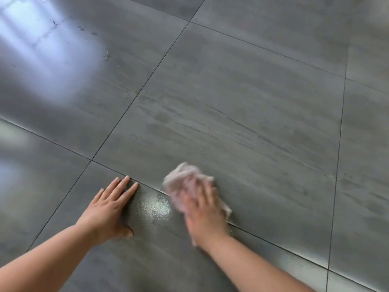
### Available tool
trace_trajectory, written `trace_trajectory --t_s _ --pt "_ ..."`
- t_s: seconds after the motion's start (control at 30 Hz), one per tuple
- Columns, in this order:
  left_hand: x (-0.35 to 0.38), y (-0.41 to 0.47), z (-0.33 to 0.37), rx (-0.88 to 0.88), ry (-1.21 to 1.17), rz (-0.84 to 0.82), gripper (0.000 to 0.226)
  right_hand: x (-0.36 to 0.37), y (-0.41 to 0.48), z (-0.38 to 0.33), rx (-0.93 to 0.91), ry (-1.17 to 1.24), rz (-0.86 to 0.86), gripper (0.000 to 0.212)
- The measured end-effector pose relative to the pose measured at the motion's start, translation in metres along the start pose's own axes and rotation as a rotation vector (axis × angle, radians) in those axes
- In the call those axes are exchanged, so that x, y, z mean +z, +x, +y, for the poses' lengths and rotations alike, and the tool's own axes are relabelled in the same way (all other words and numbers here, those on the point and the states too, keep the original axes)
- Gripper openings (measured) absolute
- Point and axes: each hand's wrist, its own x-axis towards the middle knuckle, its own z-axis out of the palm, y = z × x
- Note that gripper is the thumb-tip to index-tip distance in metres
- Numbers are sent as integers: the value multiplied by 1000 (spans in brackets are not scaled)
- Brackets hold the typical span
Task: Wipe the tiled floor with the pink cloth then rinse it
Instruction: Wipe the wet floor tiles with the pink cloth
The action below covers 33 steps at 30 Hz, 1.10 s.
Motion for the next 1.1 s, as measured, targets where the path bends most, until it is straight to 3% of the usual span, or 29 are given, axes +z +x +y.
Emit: trace_trajectory --t_s 0.1,0.17,0.27,0.37,0.4,0.43,0.5,0.6,0.67,0.7,0.73,0.8,0.87,0.97,1.03,1.1 --pt "5 -7 -1 -75 -49 53 116 -5 -9 -5 -395 -25 -116 60" --pt "11 -12 -4 -111 -102 54 114 -3 1 25 -385 -103 -98 59" --pt "16 -13 -10 -104 -86 26 115 -15 23 73 64 23 64 60" --pt "13 -13 -15 -83 -56 -1 118 -31 33 69 548 212 25 51" --pt "12 -13 -15 -79 -54 -4 118 -27 33 57 590 203 49 51" --pt "12 -13 -14 -78 -52 -4 118 -18 30 40 515 164 118 55" --pt "11 -14 -14 -78 -51 2 118 -1 17 1 199 3 95 73" --pt "13 -15 -13 -79 -68 4 119 3 -13 -31 -273 -39 -73 60" --pt "14 -14 -13 -79 -77 15 119 -1 -22 -14 -446 -16 -149 57" --pt "14 -14 -14 -79 -69 18 118 1 -24 4 -452 -19 -95 57" --pt "13 -14 -14 -79 -59 21 118 -1 -22 26 -375 1 -53 55" --pt "13 -15 -15 -79 -56 22 118 -8 -15 79 -41 73 62 58" --pt "12 -14 -12 -85 -80 31 117 -27 -17 123 383 211 67 64" --pt "15 -14 -7 -92 -98 68 117 -37 -21 139 749 296 60 62" --pt "16 -13 -5 -98 -115 83 117 -28 -23 116 784 213 135 62" --pt "14 -14 -4 -108 -100 79 117 -14 -28 75 565 146 121 57"
